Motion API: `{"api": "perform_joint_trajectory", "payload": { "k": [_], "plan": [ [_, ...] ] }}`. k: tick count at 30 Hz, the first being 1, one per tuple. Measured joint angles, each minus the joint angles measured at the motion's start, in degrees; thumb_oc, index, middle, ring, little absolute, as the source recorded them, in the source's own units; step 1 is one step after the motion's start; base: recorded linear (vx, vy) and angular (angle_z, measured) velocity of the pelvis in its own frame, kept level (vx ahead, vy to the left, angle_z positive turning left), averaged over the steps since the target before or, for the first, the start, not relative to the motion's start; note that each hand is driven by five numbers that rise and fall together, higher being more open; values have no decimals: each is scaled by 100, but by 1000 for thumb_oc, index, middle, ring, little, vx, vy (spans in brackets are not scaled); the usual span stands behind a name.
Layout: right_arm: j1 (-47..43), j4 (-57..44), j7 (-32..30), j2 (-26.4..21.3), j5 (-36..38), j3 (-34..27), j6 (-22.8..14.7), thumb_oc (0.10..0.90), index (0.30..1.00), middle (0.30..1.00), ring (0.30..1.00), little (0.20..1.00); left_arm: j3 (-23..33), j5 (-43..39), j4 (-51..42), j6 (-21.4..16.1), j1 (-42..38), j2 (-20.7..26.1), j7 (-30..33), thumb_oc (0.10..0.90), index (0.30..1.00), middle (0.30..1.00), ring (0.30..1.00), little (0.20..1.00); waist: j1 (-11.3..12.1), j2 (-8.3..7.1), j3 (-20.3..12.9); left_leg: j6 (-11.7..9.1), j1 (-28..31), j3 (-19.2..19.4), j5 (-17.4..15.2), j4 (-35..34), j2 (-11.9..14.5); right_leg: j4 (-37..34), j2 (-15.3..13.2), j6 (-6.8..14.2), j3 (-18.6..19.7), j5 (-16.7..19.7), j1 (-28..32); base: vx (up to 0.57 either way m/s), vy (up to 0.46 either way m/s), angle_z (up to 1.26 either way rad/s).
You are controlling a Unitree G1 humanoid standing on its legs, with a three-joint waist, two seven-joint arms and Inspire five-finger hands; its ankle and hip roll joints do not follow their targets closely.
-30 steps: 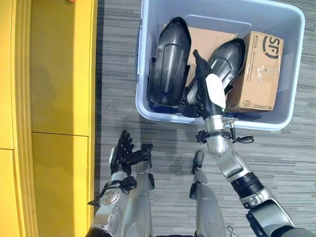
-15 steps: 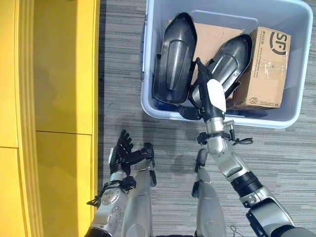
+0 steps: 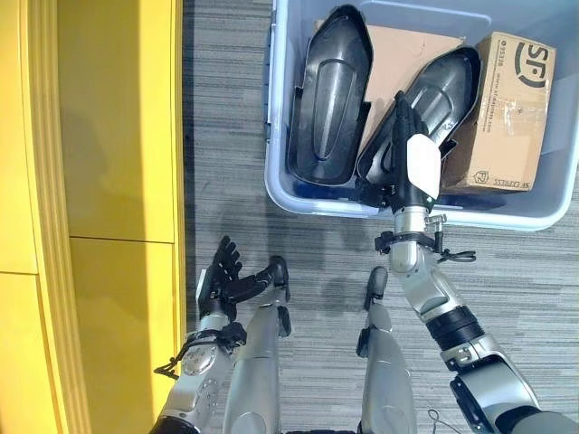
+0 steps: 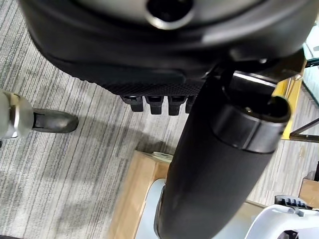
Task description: Move parts from the plastic box to the shelf.
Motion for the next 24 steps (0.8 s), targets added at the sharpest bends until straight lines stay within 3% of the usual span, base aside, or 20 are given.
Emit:
{"api": "perform_joint_trajectory", "payload": {
  "k": [14,24],
  "plan": [
    [-37,57,-143,177,152,-60,-61,900,1000,1000,1000,1000,-23,0,-22,0,-3,1,-1,900,1000,1000,1000,1000,-35,20,0,48,-150,27,-100,196,-2,16,-27,25,27,16,-75,0,0,0],
    [-519,825,-263,262,784,-76,-127,900,1000,1000,1000,1000,-20,-11,-16,0,0,2,2,900,1000,1000,1000,1000,10,76,13,72,-264,47,-121,286,-16,84,-56,27,60,16,-195,0,0,0]
  ]
}}
